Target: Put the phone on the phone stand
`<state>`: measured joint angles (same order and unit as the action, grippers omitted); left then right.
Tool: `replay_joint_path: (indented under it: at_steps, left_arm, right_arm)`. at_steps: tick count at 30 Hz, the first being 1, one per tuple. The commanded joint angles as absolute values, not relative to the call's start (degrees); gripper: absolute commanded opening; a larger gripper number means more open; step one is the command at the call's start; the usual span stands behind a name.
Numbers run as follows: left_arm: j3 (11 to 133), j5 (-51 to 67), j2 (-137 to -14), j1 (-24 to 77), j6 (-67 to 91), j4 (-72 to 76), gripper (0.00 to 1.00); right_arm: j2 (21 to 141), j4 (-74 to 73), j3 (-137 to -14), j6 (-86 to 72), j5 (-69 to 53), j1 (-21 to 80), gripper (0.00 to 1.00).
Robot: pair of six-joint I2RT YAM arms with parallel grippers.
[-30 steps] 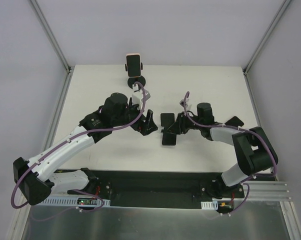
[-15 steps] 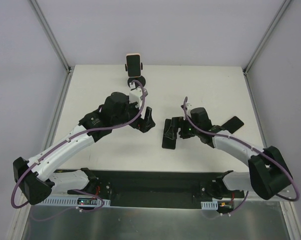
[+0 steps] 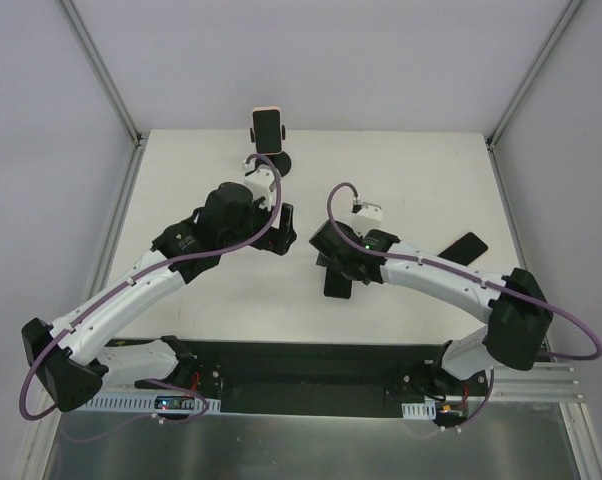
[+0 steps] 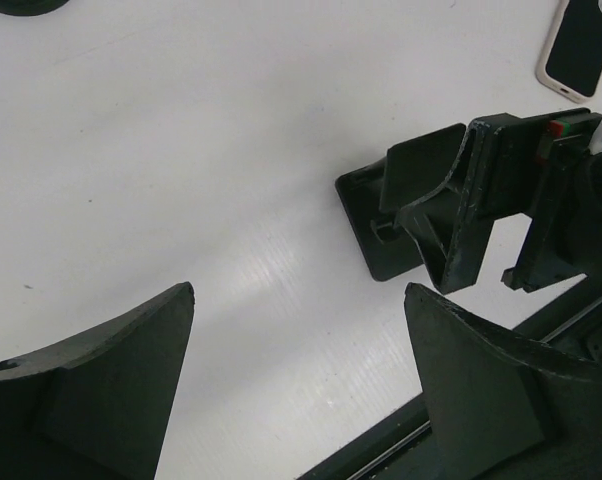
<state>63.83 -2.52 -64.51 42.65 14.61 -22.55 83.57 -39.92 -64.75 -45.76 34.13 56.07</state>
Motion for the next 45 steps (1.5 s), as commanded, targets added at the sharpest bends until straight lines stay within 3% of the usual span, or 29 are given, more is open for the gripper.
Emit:
replay_joint_path:
  at_steps: [1,6,10,17,24,30,33,36,37,39,40,45]
  left_arm:
    - [65.22,-8.6,-61.79,42.36,16.08,-22.85,0.84]
    - [65.3,-11.95,-60.73,42.28,16.0,-23.46,0.84]
    - [65.3,-12.83,-60.47,42.28,16.26,-23.47,0.84]
    - [65.39,-13.18,-60.47,42.28,16.08,-23.64,0.86]
    - [65.57,-13.62,-60.47,42.28,16.0,-23.99,0.86]
    - [65.65,-14.94,-60.21,42.28,16.0,-24.34,0.86]
    - [66.0,-16.95,-60.03,42.28,16.17,-24.87,0.86]
    - [66.36,-19.76,-59.68,42.1,16.61,-25.84,0.86]
    - [66.36,-20.56,-59.5,42.1,16.79,-26.19,0.86]
    - [66.36,-21.88,-59.15,42.01,16.96,-26.45,0.86]
    - [66.36,-23.19,-58.98,42.01,16.96,-26.63,0.86]
    - [66.27,-26.28,-58.54,41.49,17.14,-26.98,0.88]
  right_arm:
    - [88.06,-47.12,-68.55,-52.74,44.12,56.25,0.96]
    - [90.96,-41.06,-69.79,-46.6,46.32,56.07,0.99]
    - [91.32,-32.01,-68.12,-36.94,43.25,55.81,0.93]
    - [90.62,-22.69,-65.48,-31.2,37.53,55.63,0.95]
    - [94.65,-32.08,-70.05,-42.61,40.96,55.37,0.91]
    - [95.45,-34.01,-70.75,-45.79,43.68,55.99,0.79]
    - [95.54,-32.88,-71.1,-43.08,45.61,55.9,0.69]
    - [96.85,-27.78,-71.97,-34.74,47.81,55.37,0.42]
    - [97.29,-26.38,-72.5,-32.63,47.55,54.24,0.27]
    - [97.91,-16.83,-72.25,-22.53,45.27,53.09,0.16]
    - [98.17,-10.44,-72.33,-20.24,44.57,51.78,0.06]
    - [104.67,-2.37,-80.4,-6.8,36.49,45.36,0.0]
